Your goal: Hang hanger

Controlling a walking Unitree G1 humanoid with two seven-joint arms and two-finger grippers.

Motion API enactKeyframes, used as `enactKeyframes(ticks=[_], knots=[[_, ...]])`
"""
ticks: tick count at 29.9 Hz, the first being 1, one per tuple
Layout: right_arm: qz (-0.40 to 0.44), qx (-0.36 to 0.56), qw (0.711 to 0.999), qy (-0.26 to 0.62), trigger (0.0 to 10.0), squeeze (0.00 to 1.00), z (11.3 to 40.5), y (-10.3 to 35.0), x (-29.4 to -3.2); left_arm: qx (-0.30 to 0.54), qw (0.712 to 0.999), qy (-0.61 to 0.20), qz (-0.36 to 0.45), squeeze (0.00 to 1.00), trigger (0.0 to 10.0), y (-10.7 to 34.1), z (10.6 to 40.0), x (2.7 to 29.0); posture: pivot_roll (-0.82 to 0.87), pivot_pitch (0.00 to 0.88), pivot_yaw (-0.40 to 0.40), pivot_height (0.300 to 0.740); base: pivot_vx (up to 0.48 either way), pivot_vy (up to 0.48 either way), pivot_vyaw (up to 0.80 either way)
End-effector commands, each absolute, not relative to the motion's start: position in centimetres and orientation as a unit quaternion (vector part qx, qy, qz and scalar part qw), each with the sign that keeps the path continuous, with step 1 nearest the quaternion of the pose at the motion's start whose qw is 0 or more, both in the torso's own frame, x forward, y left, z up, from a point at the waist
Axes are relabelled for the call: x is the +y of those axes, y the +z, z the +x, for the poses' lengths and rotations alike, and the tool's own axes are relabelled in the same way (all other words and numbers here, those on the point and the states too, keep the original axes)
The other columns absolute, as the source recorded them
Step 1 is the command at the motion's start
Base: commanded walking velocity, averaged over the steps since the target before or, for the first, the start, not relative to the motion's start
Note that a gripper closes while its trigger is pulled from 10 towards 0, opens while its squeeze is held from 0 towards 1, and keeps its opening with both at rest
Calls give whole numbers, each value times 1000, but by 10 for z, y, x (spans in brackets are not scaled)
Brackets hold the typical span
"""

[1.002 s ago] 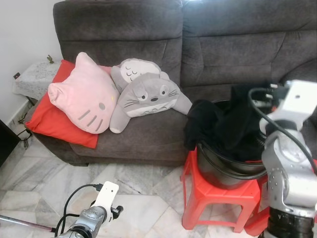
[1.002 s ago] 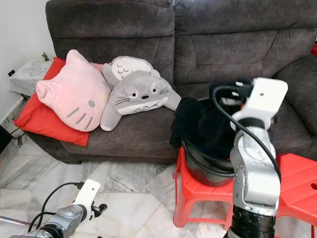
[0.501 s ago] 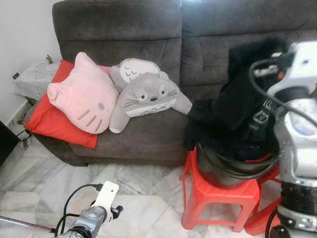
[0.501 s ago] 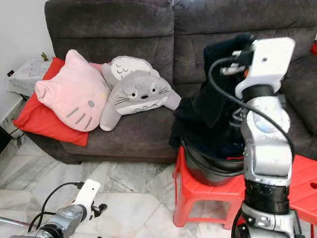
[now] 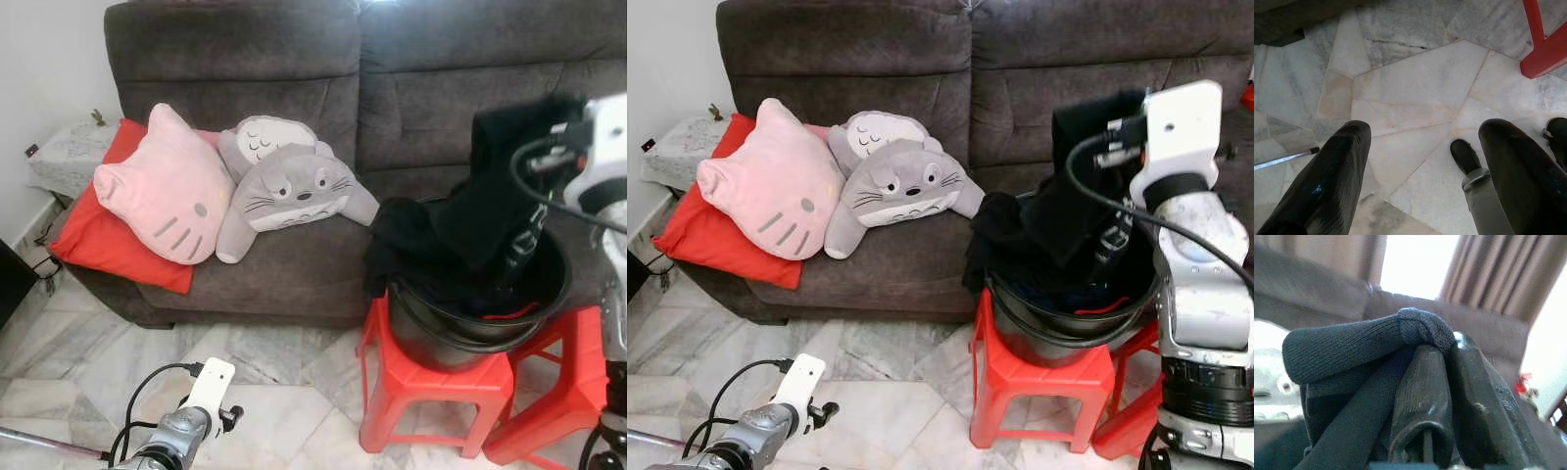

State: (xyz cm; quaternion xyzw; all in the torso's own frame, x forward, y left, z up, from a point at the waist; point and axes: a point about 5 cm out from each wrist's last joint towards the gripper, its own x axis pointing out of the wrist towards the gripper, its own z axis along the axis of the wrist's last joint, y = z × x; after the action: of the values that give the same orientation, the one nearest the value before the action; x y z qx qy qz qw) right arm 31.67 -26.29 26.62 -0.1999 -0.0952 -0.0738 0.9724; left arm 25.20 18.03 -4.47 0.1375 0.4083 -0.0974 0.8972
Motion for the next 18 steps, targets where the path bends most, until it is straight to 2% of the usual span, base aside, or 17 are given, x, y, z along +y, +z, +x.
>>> enactKeyframes(ticks=[1, 6, 8, 9, 10, 12, 15, 18], knots=[[-196, -96, 969, -119, 0, 0, 315, 276, -278, 415, 893, -94, 144, 0, 10000, -46, 250, 185, -238, 0, 90, 740, 0, 0, 0], [-203, -55, 962, -171, 0, 0, 317, 269, -300, 415, 894, -93, 145, 0, 10000, -45, 250, 186, -236, 0, 92, 740, 0, 0, 0], [-207, -45, 965, -152, 0, 0, 320, 265, -300, 415, 894, -93, 145, 0, 10000, -45, 250, 186, -236, 0, 92, 740, 0, 0, 0], [-205, -42, 970, -125, 0, 0, 321, 263, -295, 415, 894, -93, 145, 0, 10000, -45, 250, 186, -236, 0, 92, 740, 0, 0, 0], [-216, -35, 974, -57, 0, 0, 324, 258, -282, 415, 894, -93, 145, 0, 10000, -45, 250, 186, -236, 0, 92, 740, 0, 0, 0], [-231, -27, 972, -4, 0, 0, 324, 254, -272, 415, 894, -93, 145, 0, 10000, -45, 250, 186, -236, 0, 92, 740, 0, 0, 0], [-262, 2, 961, 84, 0, 0, 320, 240, -256, 415, 893, -93, 145, 0, 10000, -45, 250, 186, -236, 0, 92, 740, 0, 0, 0], [-283, 37, 948, 140, 0, 0, 313, 226, -252, 415, 893, -93, 145, 0, 10000, -45, 250, 186, -236, 0, 92, 740, 0, 0, 0]])
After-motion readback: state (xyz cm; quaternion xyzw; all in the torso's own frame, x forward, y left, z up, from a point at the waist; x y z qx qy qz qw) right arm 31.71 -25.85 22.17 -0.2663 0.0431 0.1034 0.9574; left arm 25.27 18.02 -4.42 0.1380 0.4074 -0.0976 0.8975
